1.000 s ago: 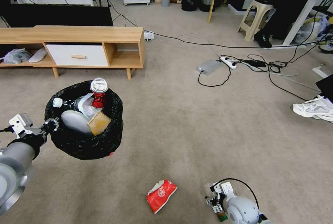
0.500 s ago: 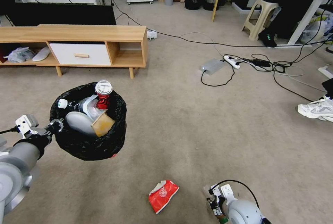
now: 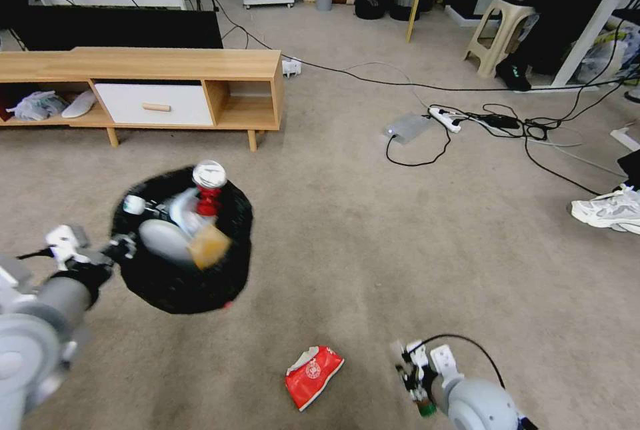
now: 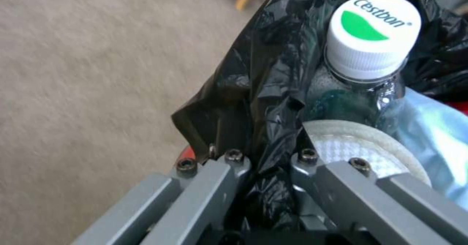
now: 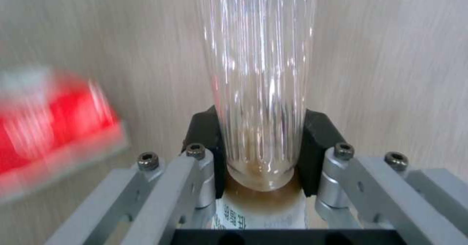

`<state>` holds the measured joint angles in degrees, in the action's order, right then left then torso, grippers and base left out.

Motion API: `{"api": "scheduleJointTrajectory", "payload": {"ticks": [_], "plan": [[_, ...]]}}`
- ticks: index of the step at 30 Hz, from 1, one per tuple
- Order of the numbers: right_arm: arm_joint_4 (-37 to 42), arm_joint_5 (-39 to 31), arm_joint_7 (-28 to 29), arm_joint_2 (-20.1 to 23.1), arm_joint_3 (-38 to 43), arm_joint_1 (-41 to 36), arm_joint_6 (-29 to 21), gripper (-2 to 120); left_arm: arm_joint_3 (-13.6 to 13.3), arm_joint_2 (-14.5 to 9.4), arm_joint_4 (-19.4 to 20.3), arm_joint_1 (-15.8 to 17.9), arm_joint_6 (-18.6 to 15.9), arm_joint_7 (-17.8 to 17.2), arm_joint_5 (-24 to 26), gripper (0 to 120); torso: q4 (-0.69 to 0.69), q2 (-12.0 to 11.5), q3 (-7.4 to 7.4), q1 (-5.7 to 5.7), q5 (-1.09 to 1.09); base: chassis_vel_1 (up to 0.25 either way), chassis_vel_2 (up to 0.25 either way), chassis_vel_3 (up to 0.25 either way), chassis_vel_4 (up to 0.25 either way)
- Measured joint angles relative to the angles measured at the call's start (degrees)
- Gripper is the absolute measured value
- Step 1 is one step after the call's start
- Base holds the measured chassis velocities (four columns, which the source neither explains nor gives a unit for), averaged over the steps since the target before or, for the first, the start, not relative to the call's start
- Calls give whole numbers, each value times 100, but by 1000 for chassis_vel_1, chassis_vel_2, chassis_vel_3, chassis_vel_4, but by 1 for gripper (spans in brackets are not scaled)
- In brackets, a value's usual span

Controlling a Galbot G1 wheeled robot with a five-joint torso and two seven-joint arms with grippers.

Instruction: Pick up the trash bin and place the garbage on the floor into it.

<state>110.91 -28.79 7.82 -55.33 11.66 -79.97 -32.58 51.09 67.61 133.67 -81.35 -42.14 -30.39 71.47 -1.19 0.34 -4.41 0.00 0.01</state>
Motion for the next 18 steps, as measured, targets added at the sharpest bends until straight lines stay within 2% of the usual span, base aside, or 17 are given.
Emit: {"api": "scheduleJointTrajectory", "payload": {"ticks": [2,3,5,6,7,8,9,12,14,15,16,17,18], "plan": [[209,-50,-247,32,196,116,489,26,-173,-13,61,-77,0,-3,-24,3,0,0,0,0,-2,0,0,0,0],[209,-50,-247,32,196,116,489,26,-173,-13,61,-77,0,-3,-24,3,0,0,0,0,-2,0,0,0,0],[459,-164,-717,72,431,282,1196,26,-344,-35,113,-160,0,-19,-28,3,0,0,0,0,-1,0,0,0,0],[459,-164,-717,72,431,282,1196,26,-344,-35,113,-160,0,-19,-28,3,0,0,0,0,-1,0,0,0,0],[508,-211,-896,79,486,335,1418,26,-387,-36,119,-180,0,-25,-28,3,0,0,0,0,-2,0,0,0,0],[547,-277,-1310,80,557,451,1931,26,-469,-29,121,-210,0,-35,-29,3,0,0,0,0,-1,0,0,0,0],[547,-277,-1310,80,557,451,1931,26,-469,-29,121,-210,0,-35,-29,3,0,0,0,0,-1,0,0,0,0],[531,-418,-2254,29,613,722,3004,26,-669,34,120,-232,0,-32,17,3,1,0,0,0,-1,0,0,0,0],[523,-459,-2393,16,608,762,3165,26,-699,40,118,-234,0,-28,25,3,0,0,0,0,-1,0,0,0,0],[517,-583,-2714,-16,572,850,3494,26,-794,54,111,-241,0,-22,34,3,0,1,0,0,-1,0,0,0,0],[517,-583,-2714,-16,572,850,3494,26,-794,54,111,-241,0,-22,34,3,0,1,0,0,-1,0,0,0,0],[516,-776,-3192,-66,482,987,3842,26,-954,71,97,-245,0,-11,26,3,0,0,0,0,-1,0,0,0,0],[516,-776,-3192,-66,482,987,3842,26,-954,71,97,-245,0,-11,26,3,0,0,0,0,-1,0,0,0,0]]}}
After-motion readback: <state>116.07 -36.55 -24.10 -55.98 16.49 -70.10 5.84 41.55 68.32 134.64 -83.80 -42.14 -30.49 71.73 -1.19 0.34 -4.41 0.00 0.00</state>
